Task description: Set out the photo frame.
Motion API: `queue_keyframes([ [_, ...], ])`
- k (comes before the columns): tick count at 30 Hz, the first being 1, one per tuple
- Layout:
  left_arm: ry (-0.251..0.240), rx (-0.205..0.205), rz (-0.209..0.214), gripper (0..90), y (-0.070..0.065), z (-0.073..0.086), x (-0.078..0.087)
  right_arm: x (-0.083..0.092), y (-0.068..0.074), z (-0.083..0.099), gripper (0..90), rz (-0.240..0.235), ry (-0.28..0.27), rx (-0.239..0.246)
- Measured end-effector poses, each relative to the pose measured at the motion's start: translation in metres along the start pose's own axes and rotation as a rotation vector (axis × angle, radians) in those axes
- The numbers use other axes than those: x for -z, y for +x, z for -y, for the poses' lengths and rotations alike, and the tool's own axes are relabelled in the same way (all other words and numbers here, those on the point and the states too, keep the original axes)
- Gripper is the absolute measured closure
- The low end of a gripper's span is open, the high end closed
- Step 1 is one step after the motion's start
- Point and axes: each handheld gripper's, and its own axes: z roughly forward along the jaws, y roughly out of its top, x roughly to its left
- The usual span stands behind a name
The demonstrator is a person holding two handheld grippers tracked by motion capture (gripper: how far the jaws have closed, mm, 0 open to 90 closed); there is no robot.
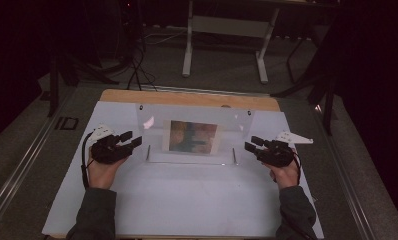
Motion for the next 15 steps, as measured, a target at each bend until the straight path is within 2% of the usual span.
queue_keyframes([
  [4, 0.004, 0.025, -0.021, 51.5, 0.008, 0.003, 0.003, 0.001, -0.003, 0.002, 52.9, 0.011, 0.017, 0.004],
  [10, 0.019, 0.037, -0.056, 52.1, 0.017, 0.008, 0.005, 0.005, -0.012, 0.007, 53.8, 0.031, 0.035, -0.023],
  [12, 0.037, 0.031, -0.079, 52.1, 0.019, 0.010, 0.004, 0.005, -0.015, 0.008, 53.7, 0.049, 0.041, -0.032],
  [15, 0.066, 0.027, -0.106, 51.9, 0.023, 0.013, 0.002, 0.005, -0.021, 0.012, 53.3, 0.090, 0.079, -0.056],
])
